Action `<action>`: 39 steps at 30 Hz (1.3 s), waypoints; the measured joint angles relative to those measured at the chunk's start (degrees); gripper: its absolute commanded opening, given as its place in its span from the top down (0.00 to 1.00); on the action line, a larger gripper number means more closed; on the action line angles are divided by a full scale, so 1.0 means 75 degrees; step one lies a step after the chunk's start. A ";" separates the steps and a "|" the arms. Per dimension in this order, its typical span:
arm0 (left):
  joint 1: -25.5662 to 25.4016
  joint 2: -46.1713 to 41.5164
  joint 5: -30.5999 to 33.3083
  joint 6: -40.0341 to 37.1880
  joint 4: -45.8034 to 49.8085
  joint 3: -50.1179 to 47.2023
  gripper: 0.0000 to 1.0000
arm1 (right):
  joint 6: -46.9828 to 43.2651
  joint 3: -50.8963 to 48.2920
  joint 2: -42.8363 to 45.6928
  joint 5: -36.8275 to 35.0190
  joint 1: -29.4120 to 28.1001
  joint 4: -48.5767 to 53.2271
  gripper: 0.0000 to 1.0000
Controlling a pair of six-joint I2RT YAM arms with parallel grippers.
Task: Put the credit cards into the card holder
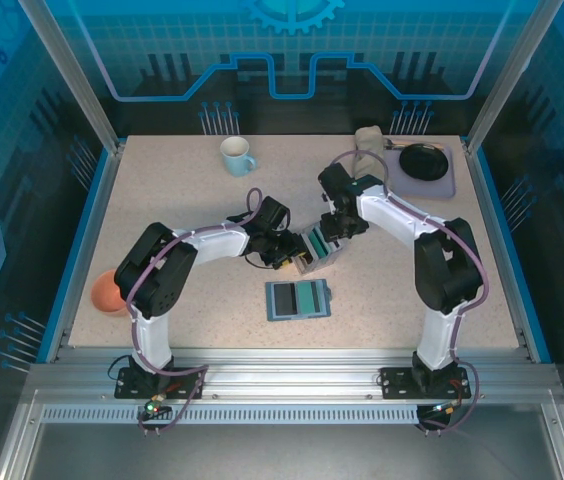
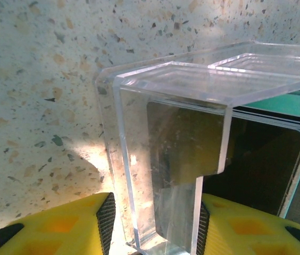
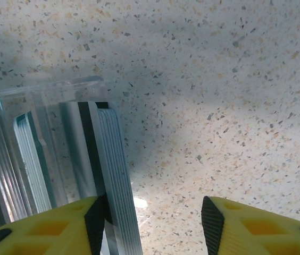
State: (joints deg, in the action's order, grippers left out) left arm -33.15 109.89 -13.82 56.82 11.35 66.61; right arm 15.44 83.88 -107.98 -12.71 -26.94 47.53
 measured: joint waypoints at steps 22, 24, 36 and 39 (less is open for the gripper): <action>0.0000 0.0003 0.0000 -0.0003 0.0032 0.0000 0.56 | -0.0070 0.0192 -0.0353 -0.0050 -0.0125 0.0015 0.42; 0.0000 0.0000 -0.0003 -0.0006 0.0032 0.0000 0.56 | -0.0067 0.0198 -0.0353 -0.0082 -0.0152 0.0017 0.44; 0.0000 0.0000 0.0000 -0.0026 0.0029 0.0000 0.56 | -0.0070 0.0204 -0.0073 -0.0373 -0.0175 0.0140 0.50; 0.0000 0.0000 0.0000 -0.0026 0.0026 0.0000 0.56 | -0.0070 0.0207 -0.0055 -0.0446 -0.0187 0.0149 0.50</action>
State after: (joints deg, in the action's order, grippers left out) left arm -33.15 109.89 -13.82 56.62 11.55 66.61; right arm 14.92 85.43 -108.40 -16.05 -28.34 48.64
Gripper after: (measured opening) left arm 0.441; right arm 0.500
